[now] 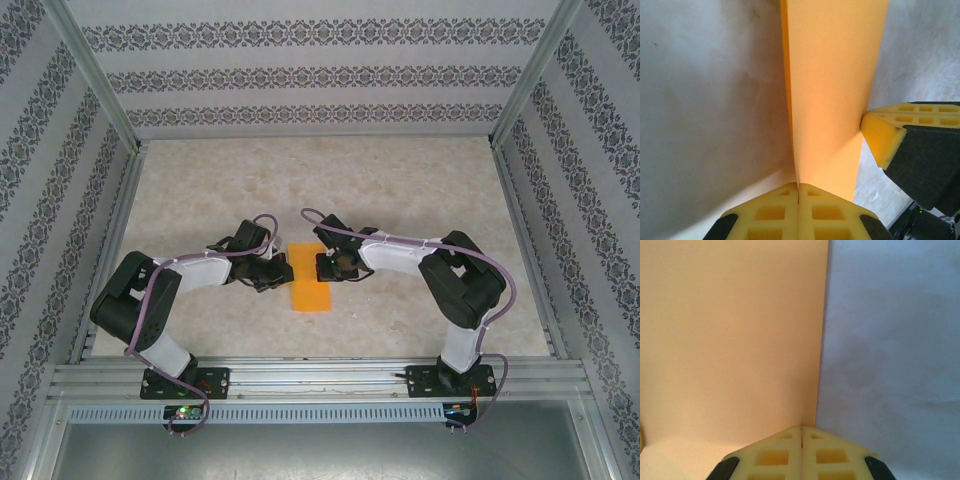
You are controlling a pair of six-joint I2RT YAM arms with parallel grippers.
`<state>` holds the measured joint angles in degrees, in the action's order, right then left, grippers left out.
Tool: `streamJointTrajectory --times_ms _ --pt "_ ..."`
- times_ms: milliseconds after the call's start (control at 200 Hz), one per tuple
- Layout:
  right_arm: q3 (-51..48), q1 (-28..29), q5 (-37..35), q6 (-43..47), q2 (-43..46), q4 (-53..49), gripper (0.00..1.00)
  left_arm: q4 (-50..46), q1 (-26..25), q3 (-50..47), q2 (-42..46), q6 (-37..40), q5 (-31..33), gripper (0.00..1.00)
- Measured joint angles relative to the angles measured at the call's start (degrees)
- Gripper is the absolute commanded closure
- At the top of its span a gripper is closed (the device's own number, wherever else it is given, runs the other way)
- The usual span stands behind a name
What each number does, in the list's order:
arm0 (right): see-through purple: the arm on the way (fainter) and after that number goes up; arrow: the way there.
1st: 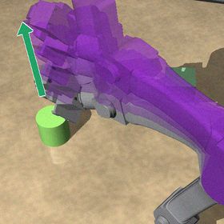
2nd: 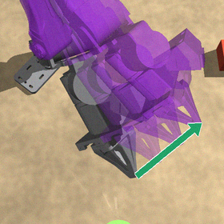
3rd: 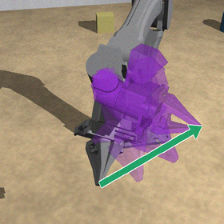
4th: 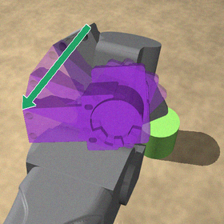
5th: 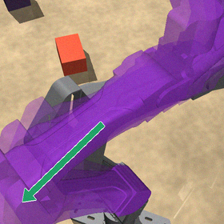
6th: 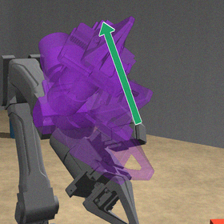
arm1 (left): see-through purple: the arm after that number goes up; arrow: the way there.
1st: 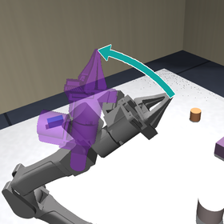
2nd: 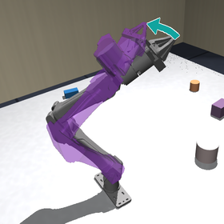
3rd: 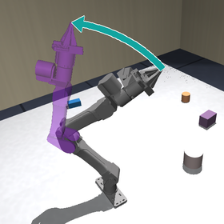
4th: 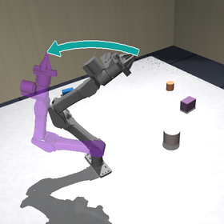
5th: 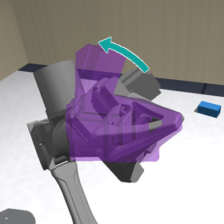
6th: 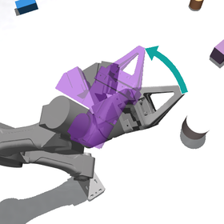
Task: Fold a paper plane with a square sheet of paper (fold left side to right side)
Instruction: Third fold the triangle at the center of the table.
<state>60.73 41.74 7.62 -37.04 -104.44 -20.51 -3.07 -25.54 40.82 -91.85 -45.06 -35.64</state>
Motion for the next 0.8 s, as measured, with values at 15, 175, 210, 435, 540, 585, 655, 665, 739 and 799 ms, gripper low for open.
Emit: streamJointTrajectory --times_ms 15,175,210,435,540,585,655,665,739,799 --pt "-0.28 -0.09 0.02 0.39 0.13 0.26 0.82 -0.02 0.00 0.00 0.09 -0.07 -0.02 0.99" --pt "-4.13 -1.97 -0.52 3.54 5.40 2.19 0.62 0.00 0.00 0.00 0.74 -1.31 -0.22 1.00" --pt "-4.94 -2.27 -0.81 4.48 7.06 2.82 0.60 0.00 0.00 0.00 0.79 -1.68 -0.31 1.00" --pt "-15.28 -0.81 -2.58 11.93 23.56 10.14 0.38 -0.02 0.00 0.00 0.87 -4.04 -1.86 1.00" --pt "-21.64 3.04 -3.93 15.45 30.12 13.40 0.31 -0.04 0.00 0.00 0.87 -4.96 -2.95 1.00" --pt "-24.13 5.11 -4.55 17.20 32.20 14.86 0.30 -0.11 0.00 0.02 0.87 -5.18 -3.43 1.00" --pt "-27.41 8.66 -6.08 19.74 34.42 16.96 0.29 -0.22 0.00 0.09 0.87 -5.42 -4.11 1.00" --pt "-27.82 9.27 -6.29 20.17 34.67 17.25 0.29 -0.26 0.00 0.11 0.87 -5.42 -4.24 1.00" --pt "-30.45 14.29 -8.57 23.58 35.63 19.69 0.28 -0.90 0.00 0.66 0.87 -5.62 -4.74 1.00" --pt "-32.17 18.23 -10.54 26.40 35.67 22.23 0.27 -1.31 0.00 1.31 0.87 -5.62 -4.92 1.00"
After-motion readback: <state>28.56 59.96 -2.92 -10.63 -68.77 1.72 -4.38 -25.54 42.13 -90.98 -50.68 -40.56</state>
